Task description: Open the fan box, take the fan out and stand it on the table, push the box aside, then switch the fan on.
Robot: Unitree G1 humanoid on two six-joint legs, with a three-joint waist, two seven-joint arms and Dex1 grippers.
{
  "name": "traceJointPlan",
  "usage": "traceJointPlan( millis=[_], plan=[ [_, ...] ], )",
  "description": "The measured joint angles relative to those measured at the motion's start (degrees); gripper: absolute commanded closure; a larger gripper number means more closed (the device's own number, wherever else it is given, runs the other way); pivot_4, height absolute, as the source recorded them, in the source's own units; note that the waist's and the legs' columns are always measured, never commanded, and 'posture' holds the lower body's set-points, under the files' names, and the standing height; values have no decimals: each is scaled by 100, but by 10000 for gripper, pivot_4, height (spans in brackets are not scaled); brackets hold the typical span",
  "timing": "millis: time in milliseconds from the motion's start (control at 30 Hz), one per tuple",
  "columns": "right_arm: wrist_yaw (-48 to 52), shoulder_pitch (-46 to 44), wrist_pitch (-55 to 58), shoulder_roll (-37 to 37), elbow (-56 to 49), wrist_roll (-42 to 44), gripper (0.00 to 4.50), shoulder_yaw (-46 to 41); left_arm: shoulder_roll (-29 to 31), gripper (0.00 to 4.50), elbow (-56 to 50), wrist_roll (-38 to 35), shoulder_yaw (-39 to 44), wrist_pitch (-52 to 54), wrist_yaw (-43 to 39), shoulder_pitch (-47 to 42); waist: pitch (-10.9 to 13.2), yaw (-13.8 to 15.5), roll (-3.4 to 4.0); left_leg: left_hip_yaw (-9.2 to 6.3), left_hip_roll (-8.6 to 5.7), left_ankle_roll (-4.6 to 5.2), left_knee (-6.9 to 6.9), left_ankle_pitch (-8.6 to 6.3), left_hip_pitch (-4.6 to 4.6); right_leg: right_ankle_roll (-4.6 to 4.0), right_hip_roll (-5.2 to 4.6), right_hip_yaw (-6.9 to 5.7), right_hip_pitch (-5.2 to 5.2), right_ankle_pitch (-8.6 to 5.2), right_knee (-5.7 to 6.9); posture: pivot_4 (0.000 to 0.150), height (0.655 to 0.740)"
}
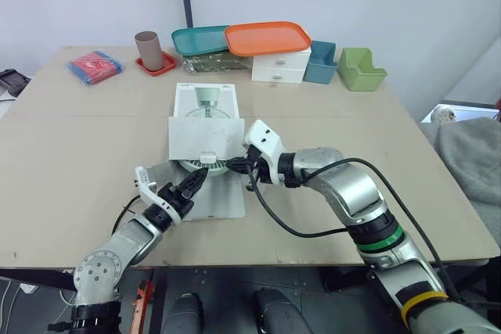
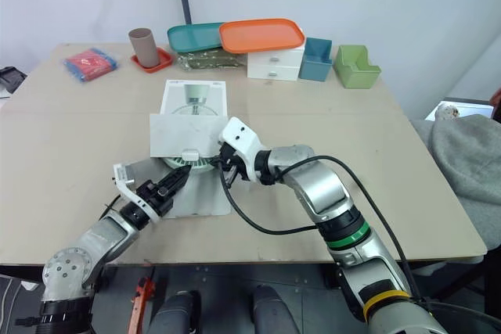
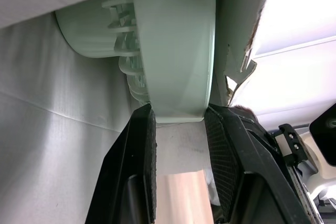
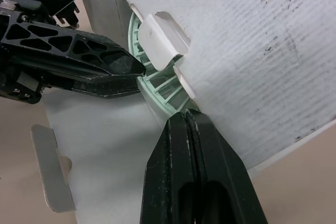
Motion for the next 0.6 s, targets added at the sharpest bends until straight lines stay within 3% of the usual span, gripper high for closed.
traceJointPlan(
  millis=[233, 400, 600],
  plan=[
    [208, 9, -3, -65, -135, 202, 45000, -80, -200, 35975, 167, 252, 6, -91, -205, -88, 0, 0, 0, -1, -1, 0, 1, 1, -1, 3, -1, 0, 2, 2, 0, 1500, 7400],
    [808, -16, 74, -187, -726, 1020, 45000, -627, -193, 35975, 218, 288, 37, -83, -278, -101, 0, -3, 0, -7, 0, 1, 1, 1, 1, 3, 1, -3, 4, 0, 0, 1500, 7400],
    [451, -409, 24, 147, -125, 970, 45000, -793, -219, 35975, 249, 376, 88, -23, -326, -122, -1, -10, -1, -7, -1, 1, 2, 2, 7, -1, 0, -4, 6, 6, 0, 1500, 7400]
  ],
)
